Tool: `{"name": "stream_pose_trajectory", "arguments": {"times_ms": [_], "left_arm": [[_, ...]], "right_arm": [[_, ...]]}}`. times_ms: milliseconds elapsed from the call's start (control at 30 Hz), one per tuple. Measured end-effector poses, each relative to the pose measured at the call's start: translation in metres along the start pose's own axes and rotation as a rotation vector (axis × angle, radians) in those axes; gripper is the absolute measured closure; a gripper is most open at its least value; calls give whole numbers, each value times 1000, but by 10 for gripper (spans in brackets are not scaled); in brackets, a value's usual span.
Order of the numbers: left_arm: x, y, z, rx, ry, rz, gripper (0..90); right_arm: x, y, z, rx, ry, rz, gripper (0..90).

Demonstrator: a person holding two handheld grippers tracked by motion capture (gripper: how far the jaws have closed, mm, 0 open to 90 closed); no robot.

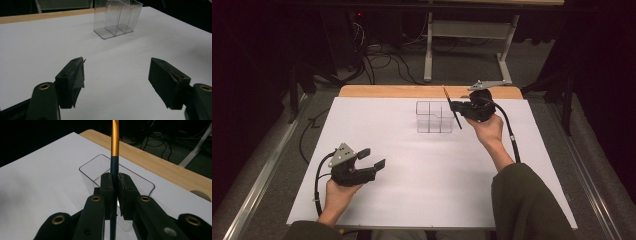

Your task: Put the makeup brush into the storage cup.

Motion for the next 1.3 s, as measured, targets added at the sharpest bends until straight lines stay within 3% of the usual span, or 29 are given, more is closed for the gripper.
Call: {"name": "stream_pose_trajectory", "arguments": {"times_ms": [467, 833, 1300], "left_arm": [[0, 0, 0, -1, 0, 2, 291], [0, -1, 0, -2, 1, 5, 291], [0, -1, 0, -2, 0, 11, 292]], "right_arm": [[-5, -11, -13, 40, -12, 4, 847], [0, -20, -18, 48, -23, 16, 847], [-2, -30, -28, 55, 4, 31, 847]]}}
Point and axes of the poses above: each handheld gripper's, and its own axes: y roughly backward along the jaws, z roughly out of its underside, x roughly to its right, the point moved 5 cm from there along -y, roughly forward along the jaws, and after that the axes turned 12 degrees about -y, right-handed, at the moved point
